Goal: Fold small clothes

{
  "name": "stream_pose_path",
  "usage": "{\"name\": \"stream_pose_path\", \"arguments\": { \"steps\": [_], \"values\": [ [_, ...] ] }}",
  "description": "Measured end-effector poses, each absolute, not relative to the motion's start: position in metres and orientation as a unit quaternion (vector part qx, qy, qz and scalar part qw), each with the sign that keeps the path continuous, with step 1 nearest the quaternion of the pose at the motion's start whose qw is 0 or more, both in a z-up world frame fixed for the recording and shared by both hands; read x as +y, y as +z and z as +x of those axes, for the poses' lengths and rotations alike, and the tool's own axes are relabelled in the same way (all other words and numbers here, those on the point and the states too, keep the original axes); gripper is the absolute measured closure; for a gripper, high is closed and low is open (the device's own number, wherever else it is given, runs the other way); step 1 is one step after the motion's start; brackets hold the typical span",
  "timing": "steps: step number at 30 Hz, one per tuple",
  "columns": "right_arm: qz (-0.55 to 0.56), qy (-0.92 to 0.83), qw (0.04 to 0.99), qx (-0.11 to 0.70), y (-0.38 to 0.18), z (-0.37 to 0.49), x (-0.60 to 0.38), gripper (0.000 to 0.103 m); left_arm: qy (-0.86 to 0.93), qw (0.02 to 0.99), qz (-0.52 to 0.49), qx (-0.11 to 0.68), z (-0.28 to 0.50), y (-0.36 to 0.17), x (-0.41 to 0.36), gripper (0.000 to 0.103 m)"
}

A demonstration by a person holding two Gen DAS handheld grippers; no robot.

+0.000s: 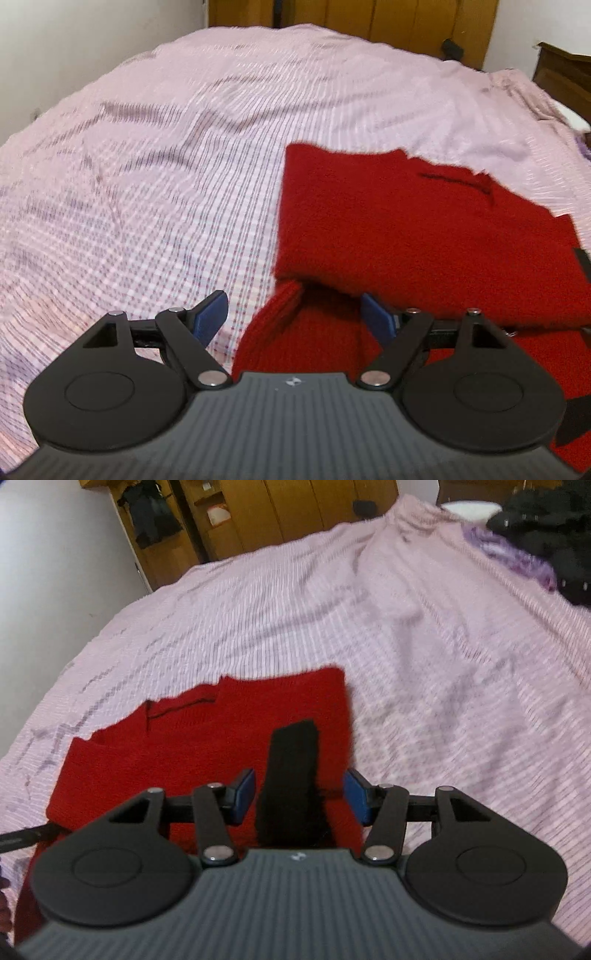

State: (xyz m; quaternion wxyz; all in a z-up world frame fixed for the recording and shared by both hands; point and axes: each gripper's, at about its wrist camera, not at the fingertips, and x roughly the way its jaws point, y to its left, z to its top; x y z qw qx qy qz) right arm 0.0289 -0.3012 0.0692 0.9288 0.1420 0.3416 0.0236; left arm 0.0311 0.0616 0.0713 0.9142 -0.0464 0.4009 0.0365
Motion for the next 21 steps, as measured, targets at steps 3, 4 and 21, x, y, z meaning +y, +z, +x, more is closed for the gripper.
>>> {"name": "stream_pose_path", "arguments": {
  "steps": [3,4,21],
  "values": [
    [0.123,0.025,0.934,0.334,0.076,0.039,-0.305,0.048,0.026,0.92,-0.043,0.389,0.034,0.086,0.059,0.02],
    [0.119,0.028,0.935,0.332,0.077,0.043,-0.305,0.048,0.025,0.922,-0.042,0.385,0.037,0.091,0.059,0.02],
    [0.057,0.09,0.926,0.362,0.064,0.092,-0.271,0.091,0.024,0.928,-0.032,0.369,0.095,0.085,0.038,0.02]
  ]
}}
